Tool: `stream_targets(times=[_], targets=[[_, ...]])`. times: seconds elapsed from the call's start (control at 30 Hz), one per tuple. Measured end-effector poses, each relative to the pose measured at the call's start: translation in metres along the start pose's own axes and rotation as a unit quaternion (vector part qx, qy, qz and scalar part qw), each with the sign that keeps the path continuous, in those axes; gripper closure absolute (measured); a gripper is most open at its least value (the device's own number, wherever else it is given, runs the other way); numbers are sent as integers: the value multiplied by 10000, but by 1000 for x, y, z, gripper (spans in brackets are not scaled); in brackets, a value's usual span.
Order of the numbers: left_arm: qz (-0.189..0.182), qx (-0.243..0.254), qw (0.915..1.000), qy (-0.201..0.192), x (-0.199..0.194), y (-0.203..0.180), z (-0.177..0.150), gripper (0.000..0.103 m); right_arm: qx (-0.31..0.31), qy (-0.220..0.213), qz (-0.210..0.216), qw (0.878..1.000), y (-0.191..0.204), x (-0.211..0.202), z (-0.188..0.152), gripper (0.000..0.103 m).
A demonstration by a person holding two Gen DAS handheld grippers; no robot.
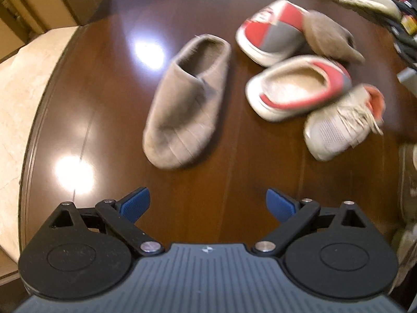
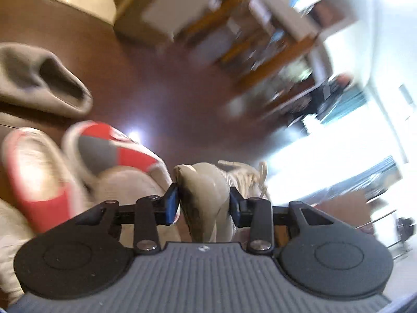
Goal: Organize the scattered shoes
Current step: 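Move the right gripper to the pile and grasp a white pink-lined sneaker, then carry the white sneaker and set it beside the loafers with the right gripper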
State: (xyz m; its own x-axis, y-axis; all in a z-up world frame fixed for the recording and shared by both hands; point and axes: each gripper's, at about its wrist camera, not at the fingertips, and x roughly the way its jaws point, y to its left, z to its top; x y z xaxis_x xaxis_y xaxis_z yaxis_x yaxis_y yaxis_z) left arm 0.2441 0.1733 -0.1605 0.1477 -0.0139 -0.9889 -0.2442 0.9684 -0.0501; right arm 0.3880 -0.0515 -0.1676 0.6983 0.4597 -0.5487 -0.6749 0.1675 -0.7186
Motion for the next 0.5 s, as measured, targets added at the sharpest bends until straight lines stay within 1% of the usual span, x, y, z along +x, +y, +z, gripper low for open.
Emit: stream_targets(times=[0.07,0.1,0.13,0.17,0.2,0.27,0.3,0.37,0.4,0.43,0.47,0.5], targets=[[26,236,9997,-95,-11,-19,-13,6,73,-224,-142,9996,30,-70,-13,70],[39,381,9991,-184,-18,-29,-18,6,150,-244,-166,9995,42,-96,-18,70],[39,490,9985,-252,-25,-36,-22,6,272,-235,-219,9991,61,-134,-25,70],[37,586,9978,-319,-31,-42,-25,6,413,-180,-304,9985,86,-172,-34,70],[31,733,9964,-434,-42,-51,-31,6,481,-117,-371,9981,103,-195,-39,70],[31,1060,9920,-686,-64,-67,-40,6,392,77,-473,9981,142,-240,-48,71],[96,1243,9890,-799,-75,-75,-43,6,470,233,-445,9976,158,-257,-54,71],[432,1517,9834,-895,-92,-89,-46,6,913,732,-424,9922,204,-289,-73,69],[579,1648,9800,-952,-106,-96,-48,6,998,1048,-322,9889,224,-297,-82,65],[569,1709,9785,-1003,-117,-100,-50,6,1213,1456,-157,9817,246,-309,-97,43],[564,1802,9761,-1072,-130,-106,-52,6,1471,1742,-18,9737,259,-318,-105,39],[549,1926,9732,-1131,-147,-114,-56,6,1943,1974,36,9609,263,-327,-109,40]])
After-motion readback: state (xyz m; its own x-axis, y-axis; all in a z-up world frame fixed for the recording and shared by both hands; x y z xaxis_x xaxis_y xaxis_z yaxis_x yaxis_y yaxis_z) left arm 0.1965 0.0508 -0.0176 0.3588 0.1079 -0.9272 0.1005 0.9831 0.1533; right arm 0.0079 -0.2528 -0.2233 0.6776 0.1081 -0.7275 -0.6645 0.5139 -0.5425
